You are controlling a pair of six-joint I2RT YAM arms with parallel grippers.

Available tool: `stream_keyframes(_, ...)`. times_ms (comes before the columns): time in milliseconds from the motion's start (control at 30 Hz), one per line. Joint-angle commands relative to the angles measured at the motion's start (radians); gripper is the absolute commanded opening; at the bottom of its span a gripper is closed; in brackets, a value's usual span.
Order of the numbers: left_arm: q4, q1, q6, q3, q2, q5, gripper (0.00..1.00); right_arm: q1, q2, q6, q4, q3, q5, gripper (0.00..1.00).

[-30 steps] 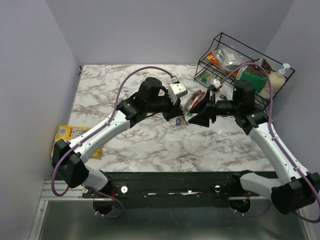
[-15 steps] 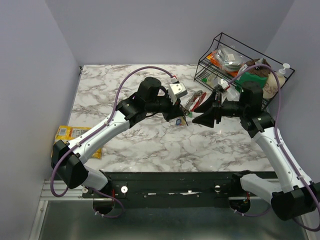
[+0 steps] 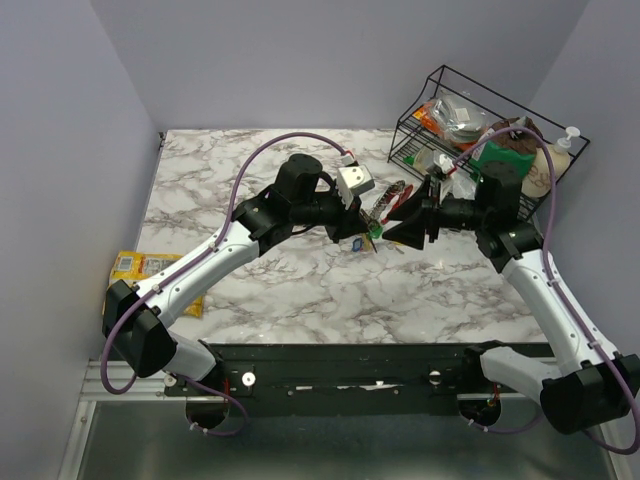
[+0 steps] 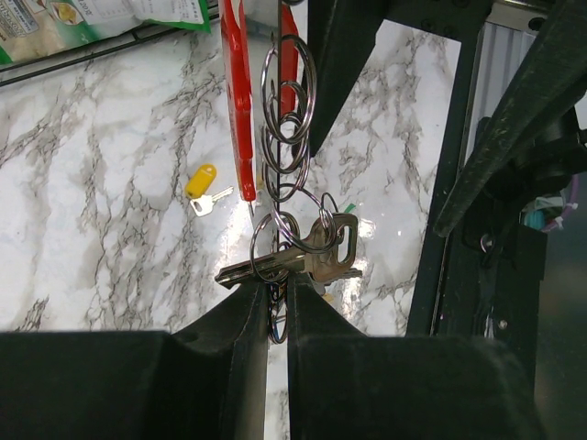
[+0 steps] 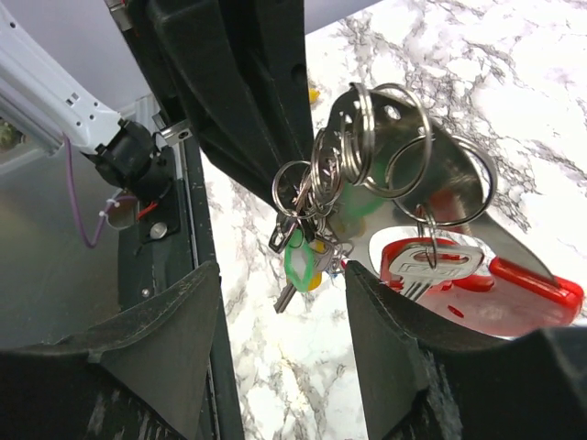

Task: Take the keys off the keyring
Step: Remove the key from the keyring.

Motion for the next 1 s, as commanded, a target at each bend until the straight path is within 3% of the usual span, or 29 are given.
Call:
stream_keyframes(0,0.057,0.000,-0.034,0.027,-0.007,0.025,0.07,-0.006,0.020,0.068,0.087,-0.012,0.004,0.64)
stream_keyframes(733,0.077,0.000,-0.082,0.059,0.039,-0.016,0.07,0.045,0.060,0.128,0.165,-0.052,0.051,0.57)
stream_keyframes(967,0.080,0.000,-0.080,0.058,0.041,-0.028,0.07,0.051,0.046,0.171,0.209,-0.068,0.054,0.47)
